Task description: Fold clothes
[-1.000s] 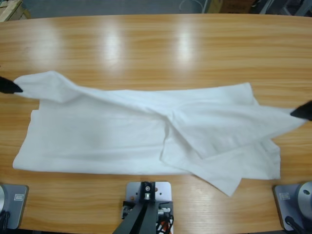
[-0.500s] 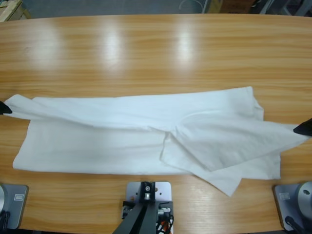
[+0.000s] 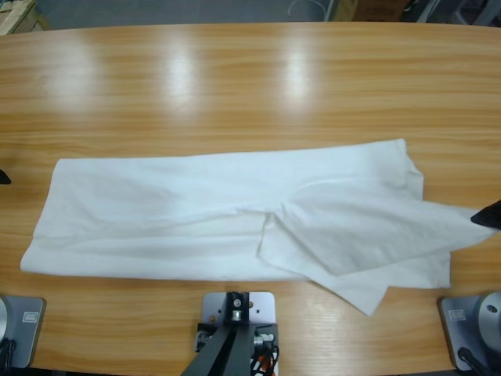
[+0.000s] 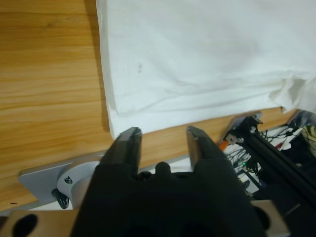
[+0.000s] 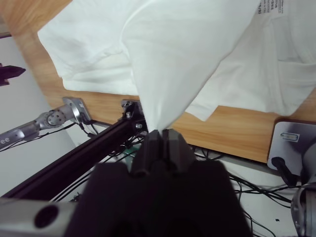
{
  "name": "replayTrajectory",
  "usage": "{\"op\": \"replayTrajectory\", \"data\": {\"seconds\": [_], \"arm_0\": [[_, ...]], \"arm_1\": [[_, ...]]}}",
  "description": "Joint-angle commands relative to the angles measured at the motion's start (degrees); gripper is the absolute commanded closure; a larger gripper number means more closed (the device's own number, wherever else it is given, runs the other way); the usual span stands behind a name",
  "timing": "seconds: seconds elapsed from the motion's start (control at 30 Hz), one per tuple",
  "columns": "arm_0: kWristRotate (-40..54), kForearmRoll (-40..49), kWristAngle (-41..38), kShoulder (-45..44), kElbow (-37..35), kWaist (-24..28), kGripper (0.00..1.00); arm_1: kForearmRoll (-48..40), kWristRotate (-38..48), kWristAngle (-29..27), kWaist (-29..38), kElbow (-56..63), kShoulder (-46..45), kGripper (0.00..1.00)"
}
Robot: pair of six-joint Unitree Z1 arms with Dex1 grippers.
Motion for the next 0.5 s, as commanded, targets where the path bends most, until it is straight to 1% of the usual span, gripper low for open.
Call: {"op": "replayTrajectory", "data": {"seconds": [0.03,0.07,0.1,0.13,0.23,0.33,0.4,0.5], "arm_0": [[-1.64,0.57,-1.49,-0.46,0.1,-2.58,0.132],[-1.62,-0.15,-3.39,0.13,0.4,-4.31,0.143],[-1.82,-1.84,-6.24,0.85,1.1,-6.89,0.206],[-2.34,-3.31,-7.96,1.21,1.89,-8.3,0.269],[-7.26,-10.42,-9.61,-0.2,7.25,-9.74,0.276],[-11.06,-17.04,-9.08,-3.82,13.19,-9.81,0.273],[-12.31,-18.8,-8.86,-5.26,14.37,-10.86,0.263],[-14.19,-22.26,-8.77,-3.94,16.2,-13.38,0.253]], "arm_1": [[-1.29,0.64,0.88,0.37,2.89,-0.63,1.0],[-1.47,0.65,1.29,0.37,3.11,-0.44,1.0],[-1.68,0.64,1.73,0.37,3.34,0.02,1.0],[-1.93,0.64,2.01,0.37,3.61,0.3,1.0],[-3.18,0.69,1.64,0.37,5.42,1.0,1.0],[-3.53,0.92,-0.72,0.37,8.21,1.32,1.0],[-4.0,2.87,-2.91,1.32,9.2,0.76,1.0],[-3.95,5.08,-6.04,2.14,9.32,1.14,1.0]]}}
